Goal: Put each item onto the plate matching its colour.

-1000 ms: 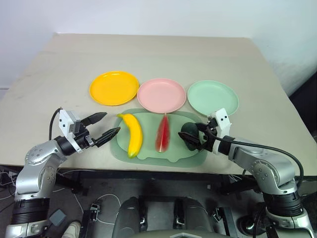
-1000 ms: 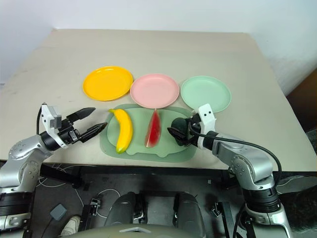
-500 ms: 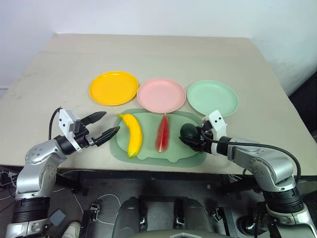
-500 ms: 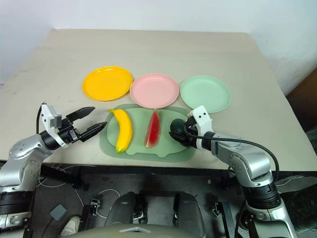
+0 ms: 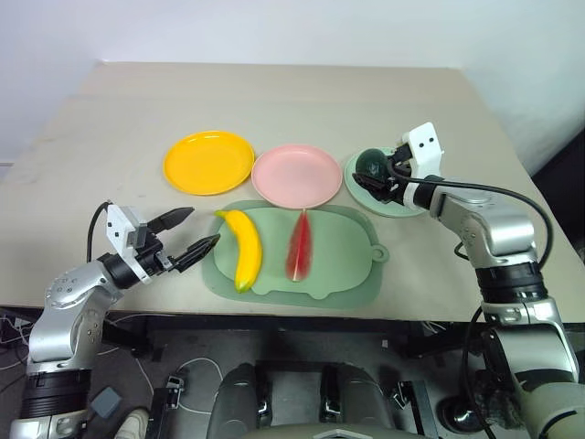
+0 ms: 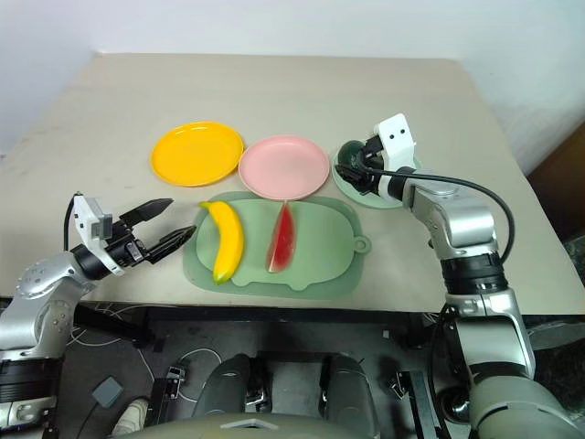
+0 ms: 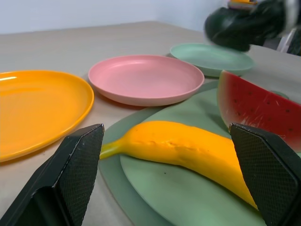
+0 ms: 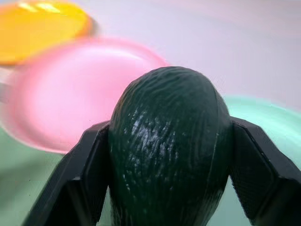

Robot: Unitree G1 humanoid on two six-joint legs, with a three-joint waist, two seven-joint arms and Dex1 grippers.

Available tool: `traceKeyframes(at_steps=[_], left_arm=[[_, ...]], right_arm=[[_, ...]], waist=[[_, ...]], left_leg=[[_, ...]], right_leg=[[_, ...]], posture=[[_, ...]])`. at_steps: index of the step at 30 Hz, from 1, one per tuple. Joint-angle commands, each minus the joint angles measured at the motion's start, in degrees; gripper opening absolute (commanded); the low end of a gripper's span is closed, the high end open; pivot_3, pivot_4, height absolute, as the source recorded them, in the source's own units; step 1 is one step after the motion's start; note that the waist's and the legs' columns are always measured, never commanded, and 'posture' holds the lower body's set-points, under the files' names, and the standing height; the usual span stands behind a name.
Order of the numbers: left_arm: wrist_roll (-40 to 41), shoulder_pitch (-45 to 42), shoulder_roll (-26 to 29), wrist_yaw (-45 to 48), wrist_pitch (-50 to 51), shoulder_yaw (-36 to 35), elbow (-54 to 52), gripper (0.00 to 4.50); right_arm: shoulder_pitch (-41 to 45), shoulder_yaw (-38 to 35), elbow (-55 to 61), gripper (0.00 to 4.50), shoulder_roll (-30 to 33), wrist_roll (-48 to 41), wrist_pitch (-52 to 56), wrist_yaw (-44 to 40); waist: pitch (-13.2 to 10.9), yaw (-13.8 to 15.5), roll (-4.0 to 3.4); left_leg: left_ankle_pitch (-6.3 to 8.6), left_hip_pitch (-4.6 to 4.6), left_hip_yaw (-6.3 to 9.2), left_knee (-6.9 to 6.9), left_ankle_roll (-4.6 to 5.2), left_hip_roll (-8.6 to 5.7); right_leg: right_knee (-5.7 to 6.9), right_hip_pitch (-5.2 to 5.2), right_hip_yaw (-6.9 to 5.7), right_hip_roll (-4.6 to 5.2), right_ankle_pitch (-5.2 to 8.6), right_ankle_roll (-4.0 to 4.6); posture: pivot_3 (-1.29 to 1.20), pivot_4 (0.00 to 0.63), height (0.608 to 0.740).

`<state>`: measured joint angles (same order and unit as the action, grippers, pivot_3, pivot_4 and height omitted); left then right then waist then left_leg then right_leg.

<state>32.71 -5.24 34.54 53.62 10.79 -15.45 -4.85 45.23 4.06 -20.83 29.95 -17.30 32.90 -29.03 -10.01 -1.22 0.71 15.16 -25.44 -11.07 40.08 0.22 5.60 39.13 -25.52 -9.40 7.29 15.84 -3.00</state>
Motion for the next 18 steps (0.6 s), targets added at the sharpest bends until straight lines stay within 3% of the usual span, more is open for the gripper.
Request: traceKeyframes(at_steps=[1,3,7,13,18], left_arm=[[0.8,0.3,0.5,-0.7,-0.4,-2.0,-2.7,4.50],[0.9,0.7,0.5,-0.9,-0.3,-2.2,-3.0,4.50],[1.0,1.4,0.4,-1.5,-0.1,-2.6,-3.9,4.50],[1.3,2.7,0.3,-2.0,-0.2,-3.0,-5.0,4.50],[1.5,3.3,0.5,-2.1,-0.2,-3.4,-5.1,4.50]], right_arm=[[6.7,0.2,-14.3,3.15,-2.0,5.2,-8.9,0.0],[10.2,0.6,-22.3,3.15,-3.1,7.5,-11.0,0.2],[15.7,1.1,-35.4,4.45,-4.6,12.1,-15.5,2.1],[18.7,-0.6,-39.6,4.45,-4.7,13.6,-18.0,1.3],[16.4,-3.0,-28.1,4.45,-2.8,11.7,-13.9,-1.8]], waist=[[0.0,0.0,-0.03],[0.0,-0.1,-0.06],[-0.1,-0.2,-0.08],[-0.1,-0.2,-0.10],[-0.1,-0.2,-0.15]], left_leg=[[-0.01,-0.04,-0.01,-0.01,-0.01,0.00],[-0.02,-0.05,-0.10,0.00,-0.02,0.00],[-0.04,-0.06,-0.21,-0.01,-0.05,0.04],[-0.04,-0.06,-0.30,0.00,-0.05,0.06],[-0.04,-0.06,-0.35,0.00,-0.05,0.07]], right_leg=[[0.01,-0.04,0.01,0.00,0.00,0.00],[0.04,-0.09,0.06,-0.02,0.00,0.00],[0.06,-0.16,0.14,-0.05,0.00,-0.01],[0.12,-0.23,0.25,-0.06,0.00,-0.01],[0.15,-0.30,0.34,-0.06,0.00,0.00]], posture=[[0.00,0.150,0.695],[0.00,0.150,0.695],[0.00,0.150,0.695],[0.00,0.150,0.695],[0.00,0.150,0.695]])
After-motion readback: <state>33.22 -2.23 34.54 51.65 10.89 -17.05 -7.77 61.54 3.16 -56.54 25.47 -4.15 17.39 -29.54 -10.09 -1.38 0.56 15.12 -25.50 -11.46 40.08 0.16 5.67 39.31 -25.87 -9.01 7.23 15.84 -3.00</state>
